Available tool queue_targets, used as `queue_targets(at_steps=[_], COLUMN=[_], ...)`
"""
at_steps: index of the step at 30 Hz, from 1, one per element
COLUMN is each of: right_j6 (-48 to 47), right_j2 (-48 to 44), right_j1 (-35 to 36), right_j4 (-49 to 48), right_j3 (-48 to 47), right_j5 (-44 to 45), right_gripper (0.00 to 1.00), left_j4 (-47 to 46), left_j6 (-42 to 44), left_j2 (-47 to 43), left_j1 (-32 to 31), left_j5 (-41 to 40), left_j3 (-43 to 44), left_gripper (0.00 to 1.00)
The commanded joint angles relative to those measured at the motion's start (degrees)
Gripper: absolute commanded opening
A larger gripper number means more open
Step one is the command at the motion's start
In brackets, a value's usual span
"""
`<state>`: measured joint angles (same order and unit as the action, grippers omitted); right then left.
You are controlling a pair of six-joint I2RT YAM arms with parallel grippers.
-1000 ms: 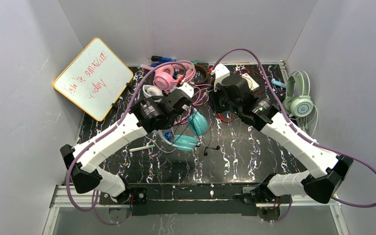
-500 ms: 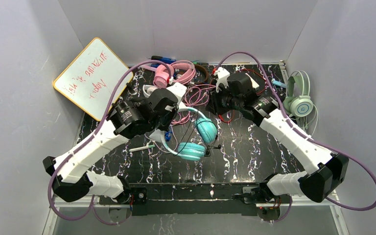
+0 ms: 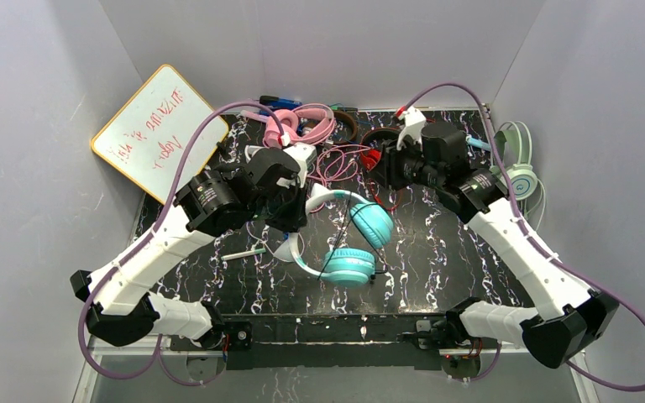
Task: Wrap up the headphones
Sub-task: Wrap the headphones cable around the headphones.
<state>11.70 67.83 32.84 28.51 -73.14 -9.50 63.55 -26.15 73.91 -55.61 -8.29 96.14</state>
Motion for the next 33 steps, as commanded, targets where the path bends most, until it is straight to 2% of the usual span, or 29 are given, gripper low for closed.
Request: queue_targets(at_steps=[1,7,11,16,19,21,24,25,28,30,33], right_j6=[1.76,4.03,5.57,6.87,6.98,7.02,6.71,6.8,7.02,7.54,8.38], right_j2=[-3.18,-6.0,-9.24,-16.61,-21.89,-24.13,-25.69,-25.8,-25.97,-26.13,-25.7], right_j1=[-2.53,-5.74,-6.08,-6.07,-6.05,-6.08,-6.09,-6.08,-6.06,-6.06,-6.03], right_j4=[0.38,2.71,1.87,-1.79,-4.46,-5.68,-7.06,-7.66,-11.12,-14.97,-22.8], right_j3=[1.03,3.04,6.51,12.33,16.05,18.21,21.19,22.07,25.65,27.83,31.13], right_j5=[5.92,13.58,15.51,12.81,10.82,9.01,3.37,1.78,-4.15,-8.01,-12.42], right_gripper=[0.36,0.34,0.34,0.35,0.4,0.43,0.52,0.57,0.84,0.97,0.99], left_j4=[-4.09,-2.05,-0.1,-0.73,-0.4,-0.53,0.82,1.77,4.38,5.01,5.56], left_j6=[-5.31,-7.38,-8.95,-9.1,-8.74,-8.49,-7.95,-7.73,-7.11,-7.07,-7.03], left_j2=[-0.98,1.23,3.2,4.24,5.44,6.05,7.67,8.4,10.25,10.86,11.53], left_j1=[0.23,1.06,3.27,7.76,12.43,13.4,13.82,13.9,14.17,14.3,14.48], left_j5=[7.65,5.21,5.08,6.89,11.13,11.76,11.2,10.78,9.81,9.49,9.34], left_j3=[1.2,5.34,8.74,9.57,10.37,11.69,15.35,16.86,20.88,22.37,24.26], left_gripper=[0.0,0.0,0.0,0.0,0.0,0.0,0.0,0.0,0.0,0.0,0.0])
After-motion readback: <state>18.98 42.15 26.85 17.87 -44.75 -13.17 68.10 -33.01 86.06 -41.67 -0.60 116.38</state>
